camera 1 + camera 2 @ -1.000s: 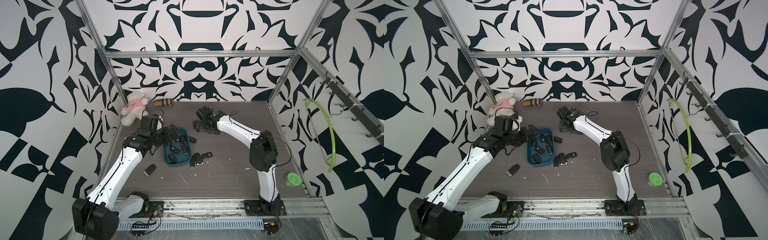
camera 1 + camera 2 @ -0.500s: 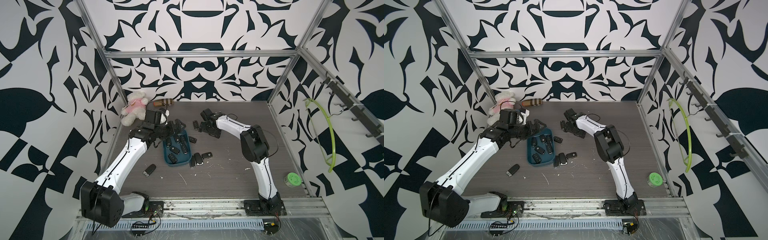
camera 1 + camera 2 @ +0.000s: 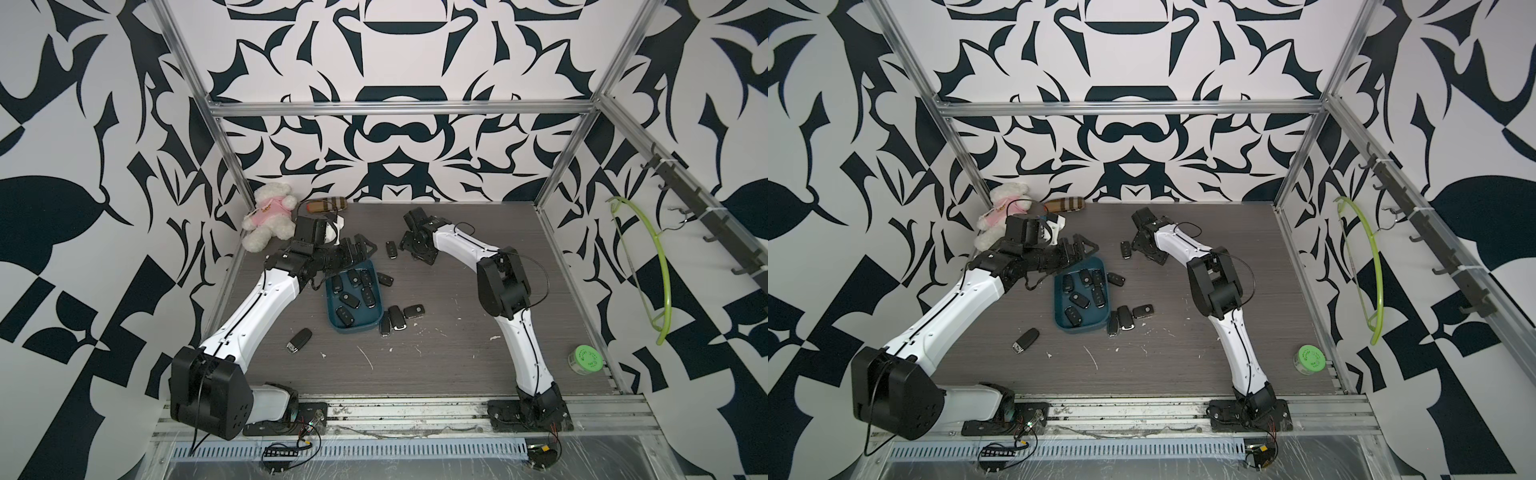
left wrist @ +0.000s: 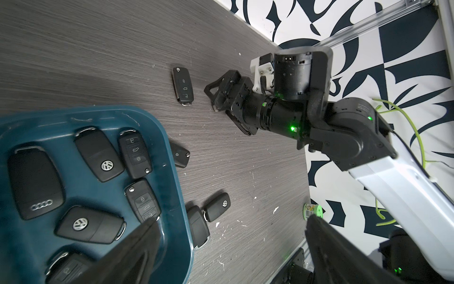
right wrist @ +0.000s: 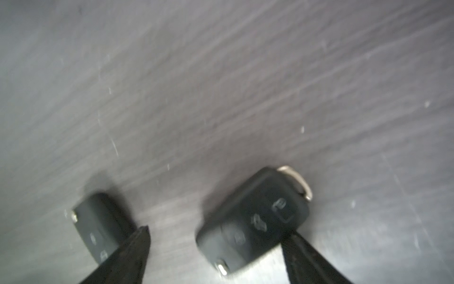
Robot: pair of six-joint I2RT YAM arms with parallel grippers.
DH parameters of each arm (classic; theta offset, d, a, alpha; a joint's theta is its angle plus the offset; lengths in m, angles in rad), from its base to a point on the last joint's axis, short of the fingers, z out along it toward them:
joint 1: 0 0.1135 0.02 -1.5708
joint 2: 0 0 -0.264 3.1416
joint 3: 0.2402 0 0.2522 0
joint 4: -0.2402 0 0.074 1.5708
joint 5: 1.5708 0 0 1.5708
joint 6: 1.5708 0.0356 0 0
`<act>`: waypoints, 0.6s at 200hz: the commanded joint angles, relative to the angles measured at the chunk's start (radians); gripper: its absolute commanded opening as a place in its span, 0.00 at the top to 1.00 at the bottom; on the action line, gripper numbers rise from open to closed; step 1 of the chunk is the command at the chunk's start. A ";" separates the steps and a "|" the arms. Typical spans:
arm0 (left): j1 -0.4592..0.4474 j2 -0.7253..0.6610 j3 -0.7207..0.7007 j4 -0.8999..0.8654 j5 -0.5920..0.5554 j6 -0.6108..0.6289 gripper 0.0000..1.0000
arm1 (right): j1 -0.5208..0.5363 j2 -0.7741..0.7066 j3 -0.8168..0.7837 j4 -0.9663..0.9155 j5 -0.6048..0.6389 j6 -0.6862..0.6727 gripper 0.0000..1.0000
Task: Place the car key into the storage box
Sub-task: Pick up the car key from the center of the board.
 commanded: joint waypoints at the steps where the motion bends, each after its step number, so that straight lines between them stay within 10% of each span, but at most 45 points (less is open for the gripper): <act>1: 0.001 0.010 0.028 0.008 0.011 0.008 0.01 | -0.011 0.046 0.068 -0.068 0.030 -0.007 0.23; 120: 0.001 -0.008 0.008 -0.011 -0.004 0.009 0.01 | 0.017 0.145 0.240 -0.306 0.157 -0.220 0.53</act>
